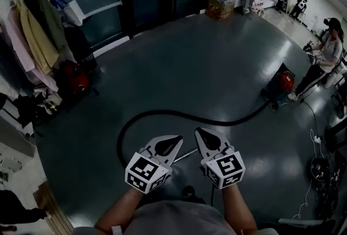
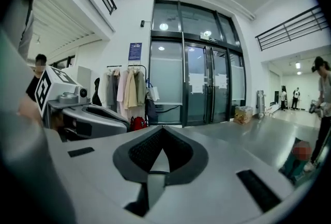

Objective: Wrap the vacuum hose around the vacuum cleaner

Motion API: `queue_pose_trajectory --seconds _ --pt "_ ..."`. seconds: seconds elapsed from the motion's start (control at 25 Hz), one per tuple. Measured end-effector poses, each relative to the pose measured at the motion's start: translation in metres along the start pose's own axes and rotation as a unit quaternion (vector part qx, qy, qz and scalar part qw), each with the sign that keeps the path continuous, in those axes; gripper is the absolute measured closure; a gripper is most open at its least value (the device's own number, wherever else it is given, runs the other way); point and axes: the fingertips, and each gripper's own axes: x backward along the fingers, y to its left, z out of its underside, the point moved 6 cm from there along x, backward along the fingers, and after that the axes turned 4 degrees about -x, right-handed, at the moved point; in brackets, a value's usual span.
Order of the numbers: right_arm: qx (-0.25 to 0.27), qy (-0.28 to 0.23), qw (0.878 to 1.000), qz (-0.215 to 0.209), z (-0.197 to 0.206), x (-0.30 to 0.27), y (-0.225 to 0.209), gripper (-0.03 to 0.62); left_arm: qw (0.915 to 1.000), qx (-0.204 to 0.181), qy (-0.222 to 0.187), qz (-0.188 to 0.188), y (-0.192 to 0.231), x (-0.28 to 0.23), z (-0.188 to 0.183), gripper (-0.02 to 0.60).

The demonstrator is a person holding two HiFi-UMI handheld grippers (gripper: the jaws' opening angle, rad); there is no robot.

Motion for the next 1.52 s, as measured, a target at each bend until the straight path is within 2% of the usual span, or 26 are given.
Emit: queue_pose_trajectory --seconds 0.24,0.44,0.76,1.0,1.16,1.32,1.52 --pt "-0.008 -0.016 0.997 -0.073 0.000 -0.017 -0.010 0.589 0.9981 0.001 0.012 -0.060 0.002 0.001 0.002 0.574" --pt "-0.004 -0.004 0.994 -0.113 0.006 -0.033 -0.004 0.589 0.9944 0.012 0.033 -0.099 0.008 0.017 0.011 0.574" --pt "0.005 0.027 0.981 -0.190 0.025 -0.056 0.010 0.589 0.9889 0.045 0.073 -0.122 0.036 0.029 0.045 0.574" --pt "0.003 0.063 0.983 -0.171 0.077 -0.057 0.025 0.589 0.9869 0.071 0.094 -0.110 0.039 0.044 0.098 0.574" --pt "-0.008 0.093 0.981 -0.172 0.117 -0.078 0.020 0.589 0.9853 0.080 0.101 -0.112 0.058 0.034 0.138 0.574" --pt "-0.009 0.128 0.979 -0.160 0.175 -0.106 0.007 0.589 0.9810 0.098 0.114 -0.123 0.081 0.017 0.190 0.574" --pt "0.005 0.167 0.974 -0.152 0.266 -0.148 0.002 0.589 0.9752 0.118 0.132 -0.133 0.107 0.004 0.281 0.574"
